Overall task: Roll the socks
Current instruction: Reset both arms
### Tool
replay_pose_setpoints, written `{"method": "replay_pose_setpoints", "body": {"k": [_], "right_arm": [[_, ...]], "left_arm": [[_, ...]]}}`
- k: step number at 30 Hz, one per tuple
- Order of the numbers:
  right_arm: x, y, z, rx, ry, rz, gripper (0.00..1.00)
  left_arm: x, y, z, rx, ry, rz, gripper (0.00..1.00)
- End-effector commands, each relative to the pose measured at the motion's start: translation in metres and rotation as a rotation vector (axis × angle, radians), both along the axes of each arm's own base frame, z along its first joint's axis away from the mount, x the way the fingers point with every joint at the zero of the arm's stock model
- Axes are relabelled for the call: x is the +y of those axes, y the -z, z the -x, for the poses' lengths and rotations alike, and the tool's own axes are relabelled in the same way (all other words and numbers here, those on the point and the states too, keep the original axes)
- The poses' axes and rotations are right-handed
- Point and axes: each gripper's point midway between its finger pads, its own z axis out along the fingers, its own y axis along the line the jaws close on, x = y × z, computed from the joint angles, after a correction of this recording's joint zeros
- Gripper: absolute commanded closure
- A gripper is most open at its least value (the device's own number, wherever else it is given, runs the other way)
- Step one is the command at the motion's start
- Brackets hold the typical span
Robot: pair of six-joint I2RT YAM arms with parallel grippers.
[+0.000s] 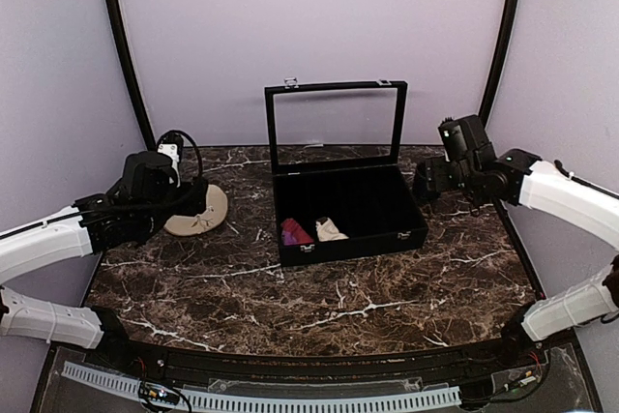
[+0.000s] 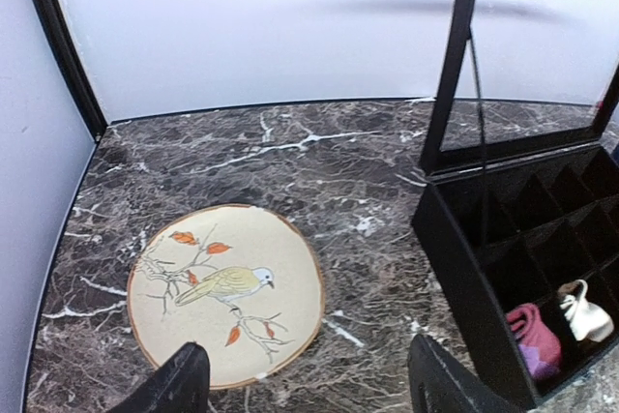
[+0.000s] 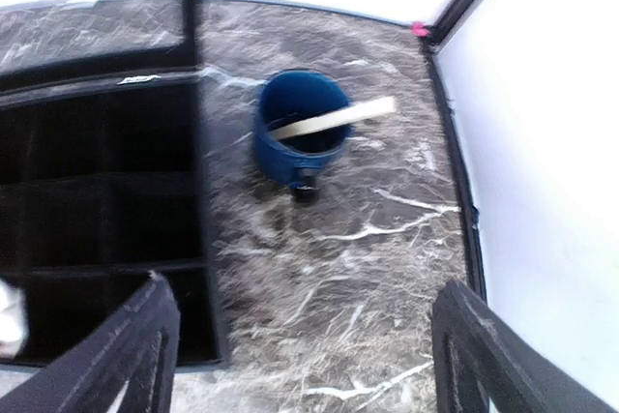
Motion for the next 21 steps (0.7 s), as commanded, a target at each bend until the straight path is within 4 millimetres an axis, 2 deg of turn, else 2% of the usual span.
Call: {"method": "replay_pose_setpoints", "body": {"k": [1, 5, 8, 12, 14, 21], "right_arm": [[-0.053, -0.014, 0.013, -0.159, 0.212, -0.033, 0.12], [-0.076, 0.005, 0.028, -0.16, 0.276, -0.04, 0.09], [-0.086, 0.018, 0.038, -0.138, 0.32, -0.032, 0.05], [-0.098, 0.032, 0.048, -0.101, 0.394, -0.008, 0.0], [-0.103, 0.036, 0.052, -0.091, 0.424, -0.003, 0.01], [-0.105, 0.03, 0.058, -0.129, 0.431, -0.059, 0.01]], "left_arm": [[0.026, 0.009, -0.005, -0.024, -0.029, -0.069, 0.26], [0.052, 0.022, -0.017, -0.006, -0.066, -0.042, 0.22], [0.064, 0.033, -0.023, 0.021, -0.07, -0.014, 0.22], [0.065, 0.039, -0.026, 0.039, -0.063, -0.023, 0.22], [0.065, 0.041, -0.026, 0.043, -0.061, -0.031, 0.22], [0.069, 0.045, -0.027, 0.05, -0.065, -0.052, 0.21]]}}
